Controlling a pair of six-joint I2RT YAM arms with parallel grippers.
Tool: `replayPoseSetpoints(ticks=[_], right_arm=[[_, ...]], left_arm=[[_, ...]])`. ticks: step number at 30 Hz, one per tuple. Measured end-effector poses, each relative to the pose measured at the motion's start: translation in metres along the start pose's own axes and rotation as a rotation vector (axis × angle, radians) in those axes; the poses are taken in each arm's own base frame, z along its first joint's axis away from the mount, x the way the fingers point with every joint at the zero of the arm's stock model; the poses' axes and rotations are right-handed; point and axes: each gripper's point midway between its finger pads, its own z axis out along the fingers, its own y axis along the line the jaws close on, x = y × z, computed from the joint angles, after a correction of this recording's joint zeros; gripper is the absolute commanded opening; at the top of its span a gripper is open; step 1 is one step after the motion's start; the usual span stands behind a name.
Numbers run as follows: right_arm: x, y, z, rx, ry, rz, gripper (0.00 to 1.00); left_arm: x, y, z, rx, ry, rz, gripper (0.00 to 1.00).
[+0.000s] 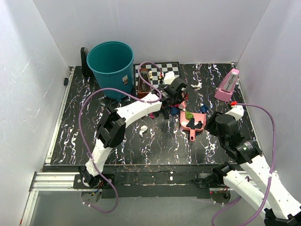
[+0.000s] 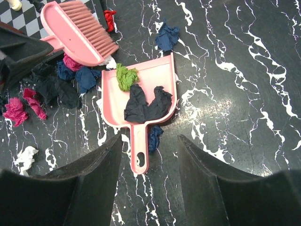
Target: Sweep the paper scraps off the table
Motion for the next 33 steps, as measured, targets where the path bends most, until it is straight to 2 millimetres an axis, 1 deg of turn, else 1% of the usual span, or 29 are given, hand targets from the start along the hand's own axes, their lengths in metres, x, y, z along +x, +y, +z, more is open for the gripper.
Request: replayPoseSetpoints(ticks=[3,6,11,15,16,19,20,23,25,27,29,31,33], right_arm=[[0.0,0.0,0.0,-0.002,0.001,0.001,0.57],[0.001,0.001,0.001,-0.001,0.005,-0.001,0.57],[0.001,0.0,0.001,0.0,0.004,-0.001,0.57],[-0.001,0.0,-0.001,-0.003,-0.004,0.004,0.57],[-0.001,0.0,-0.001,-0.005,-0.006,0.005,0.57],[-0.003,0.0,-0.003,-0.01,-0.014,0.007,0.57],[-0.003,0.0,-0.003,-0.01,-0.017,0.008,0.57],[-0.005,-0.002,-0.003,-0.006,-0.023,0.0,0.57],[-0.006,-0.003,-0.004,-0.001,-0.031,-0.007,0.57],[-0.008,-0.004,-0.005,-0.001,-0.041,-0.007,0.57],[-0.009,-0.005,-0.006,-0.003,-0.048,-0.006,0.57],[-0.01,-0.005,-0.007,-0.006,-0.052,-0.003,0.57],[-0.011,-0.005,-0.008,-0.01,-0.055,0.0,0.57]], left_arm=[[0.003,-0.003,-0.016,0.017,0.01,0.027,0.0],[-0.002,-0.013,-0.027,0.047,-0.002,0.06,0.0],[-0.029,-0.033,-0.036,0.098,-0.079,0.073,0.0],[-0.051,-0.046,-0.035,0.136,-0.175,0.071,0.0],[-0.059,-0.053,-0.033,0.156,-0.217,0.072,0.0],[-0.077,-0.076,-0.018,0.233,-0.324,0.064,0.0],[-0.083,-0.082,-0.009,0.26,-0.358,0.048,0.0],[-0.081,-0.097,0.022,0.329,-0.384,0.001,0.0],[-0.078,-0.099,0.049,0.349,-0.381,-0.027,0.0],[-0.075,-0.094,0.073,0.348,-0.382,-0.043,0.0],[-0.068,-0.083,0.098,0.325,-0.377,-0.045,0.0],[-0.061,-0.067,0.113,0.278,-0.366,-0.035,0.0],[-0.053,-0.049,0.124,0.22,-0.341,-0.017,0.0]])
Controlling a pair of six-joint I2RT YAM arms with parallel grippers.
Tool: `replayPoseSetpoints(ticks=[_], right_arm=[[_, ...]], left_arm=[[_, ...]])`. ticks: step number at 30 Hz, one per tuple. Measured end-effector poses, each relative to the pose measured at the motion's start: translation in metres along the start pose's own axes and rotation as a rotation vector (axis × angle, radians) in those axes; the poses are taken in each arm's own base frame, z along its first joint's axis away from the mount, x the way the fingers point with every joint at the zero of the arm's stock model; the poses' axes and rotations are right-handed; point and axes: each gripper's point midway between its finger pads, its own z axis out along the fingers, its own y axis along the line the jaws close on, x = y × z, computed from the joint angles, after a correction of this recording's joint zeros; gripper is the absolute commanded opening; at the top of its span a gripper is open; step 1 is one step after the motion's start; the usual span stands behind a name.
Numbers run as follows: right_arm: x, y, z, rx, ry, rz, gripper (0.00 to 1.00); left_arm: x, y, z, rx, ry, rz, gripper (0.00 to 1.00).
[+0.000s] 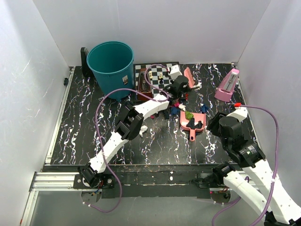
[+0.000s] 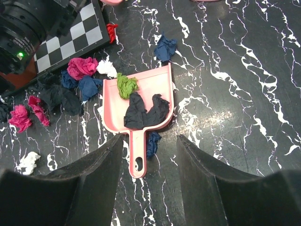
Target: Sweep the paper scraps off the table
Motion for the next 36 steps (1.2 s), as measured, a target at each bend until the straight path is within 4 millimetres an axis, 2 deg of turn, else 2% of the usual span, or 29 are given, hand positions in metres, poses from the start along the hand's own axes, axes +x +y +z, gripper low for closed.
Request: replayPoseSetpoints(ticks=[4,8,11,18,26,29,32,36], right_arm=[[0.0,0.001,-0.001,-0.007,-0.001,0.005,0.56],[0.001,0.002,-0.001,-0.016,0.006,0.01,0.56],[0.002,0.004,-0.002,-0.022,0.011,0.013,0.56],[0.0,0.005,-0.004,-0.037,0.005,0.036,0.56],[0.002,0.007,-0.004,-0.044,0.012,0.041,0.56],[0.002,0.007,-0.004,-0.044,0.013,0.041,0.56],[0.003,0.006,-0.004,-0.043,0.013,0.04,0.56],[0.003,0.006,-0.004,-0.042,0.015,0.039,0.56]], left_arm=[[0.015,0.018,-0.008,-0.046,0.053,0.025,0.0],[0.019,0.02,-0.029,-0.044,0.124,0.021,0.0],[0.018,0.021,-0.052,-0.056,0.194,0.023,0.0],[0.014,0.025,-0.123,-0.12,0.329,0.033,0.0],[0.018,0.022,-0.182,-0.163,0.435,0.101,0.0],[0.013,0.017,-0.194,-0.156,0.446,0.125,0.0],[0.0,0.01,-0.203,-0.138,0.43,0.14,0.0],[-0.021,-0.004,-0.201,-0.094,0.368,0.155,0.0]])
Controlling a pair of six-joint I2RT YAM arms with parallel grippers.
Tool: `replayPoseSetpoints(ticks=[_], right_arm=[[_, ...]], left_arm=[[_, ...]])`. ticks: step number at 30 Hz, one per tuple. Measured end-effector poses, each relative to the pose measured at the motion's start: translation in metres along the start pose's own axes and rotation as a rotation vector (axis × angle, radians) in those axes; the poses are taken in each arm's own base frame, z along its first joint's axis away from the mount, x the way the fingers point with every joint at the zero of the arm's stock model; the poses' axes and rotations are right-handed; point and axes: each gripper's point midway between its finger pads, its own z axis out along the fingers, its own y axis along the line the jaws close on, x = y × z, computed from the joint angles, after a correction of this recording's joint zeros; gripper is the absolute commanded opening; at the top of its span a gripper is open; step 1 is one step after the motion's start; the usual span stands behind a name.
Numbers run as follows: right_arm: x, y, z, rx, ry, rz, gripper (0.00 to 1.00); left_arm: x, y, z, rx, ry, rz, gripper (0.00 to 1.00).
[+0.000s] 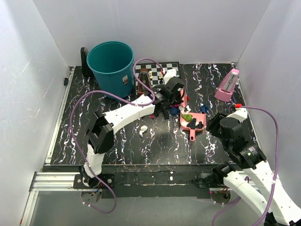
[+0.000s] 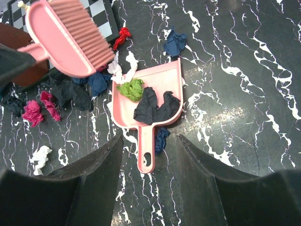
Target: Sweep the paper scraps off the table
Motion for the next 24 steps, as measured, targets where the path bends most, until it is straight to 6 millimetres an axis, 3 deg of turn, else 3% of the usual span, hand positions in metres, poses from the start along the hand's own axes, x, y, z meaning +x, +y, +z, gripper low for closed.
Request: replayPoseSetpoints(ticks=[4,10,18,24], right_arm=[[0.0,0.0,0.0,0.0,0.0,0.0,0.56],[0.0,0.0,0.0,0.0,0.001,-0.001,0.56],[0.001,0.0,0.0,-0.001,0.005,-0.003,0.56],[0.002,0.001,0.001,-0.002,0.01,-0.004,0.56]], left_arm=[[-0.024,-0.015,0.008,0.025,-0.08,0.03,0.0],[-0.054,-0.039,0.049,0.031,-0.225,0.077,0.0],[-0.036,-0.02,0.102,-0.05,-0.238,0.16,0.0],[-0.021,-0.005,0.11,-0.082,-0.185,0.189,0.0]])
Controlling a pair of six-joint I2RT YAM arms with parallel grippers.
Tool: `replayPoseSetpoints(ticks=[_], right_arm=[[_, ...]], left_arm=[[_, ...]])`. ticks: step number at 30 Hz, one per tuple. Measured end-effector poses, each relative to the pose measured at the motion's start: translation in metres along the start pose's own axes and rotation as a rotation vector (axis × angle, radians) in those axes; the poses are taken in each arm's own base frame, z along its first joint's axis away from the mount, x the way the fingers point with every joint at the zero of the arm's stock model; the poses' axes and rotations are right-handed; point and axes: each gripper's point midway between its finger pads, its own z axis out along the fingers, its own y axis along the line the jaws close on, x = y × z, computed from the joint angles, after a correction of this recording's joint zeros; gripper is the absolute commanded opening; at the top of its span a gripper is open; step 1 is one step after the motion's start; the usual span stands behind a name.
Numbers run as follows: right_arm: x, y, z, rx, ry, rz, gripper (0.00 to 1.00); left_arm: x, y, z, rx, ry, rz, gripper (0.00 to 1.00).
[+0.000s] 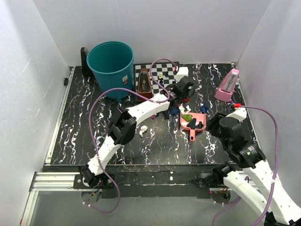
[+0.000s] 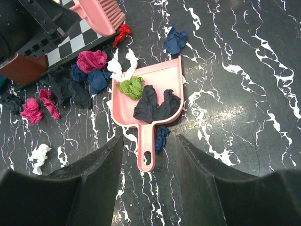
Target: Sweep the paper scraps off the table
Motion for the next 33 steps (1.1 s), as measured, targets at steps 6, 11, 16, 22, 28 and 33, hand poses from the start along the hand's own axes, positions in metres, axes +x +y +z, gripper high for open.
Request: replayPoseSetpoints(ticks=[6,11,16,22,28,33], right_arm=[[0.006,0.0,0.005,0.015,0.028,-0.017,0.56],[0.023,0.001,0.015,0.043,0.11,-0.058,0.57],[0.041,0.006,0.022,0.039,0.203,-0.086,0.58],[0.07,0.019,0.033,0.005,0.34,-0.111,0.57],[0.106,0.023,0.048,0.017,0.501,-0.171,0.56],[0.121,0.017,0.05,0.036,0.548,-0.194,0.57]], left_arm=[[0.028,0.005,-0.014,0.044,0.121,0.03,0.0],[0.044,0.017,-0.05,0.073,0.242,0.087,0.0],[0.03,0.042,-0.088,0.024,0.27,0.133,0.0],[-0.005,0.064,-0.135,-0.001,0.217,0.157,0.0],[-0.027,0.084,-0.17,-0.008,0.16,0.168,0.0],[-0.027,0.112,-0.198,-0.031,0.121,0.186,0.0]])
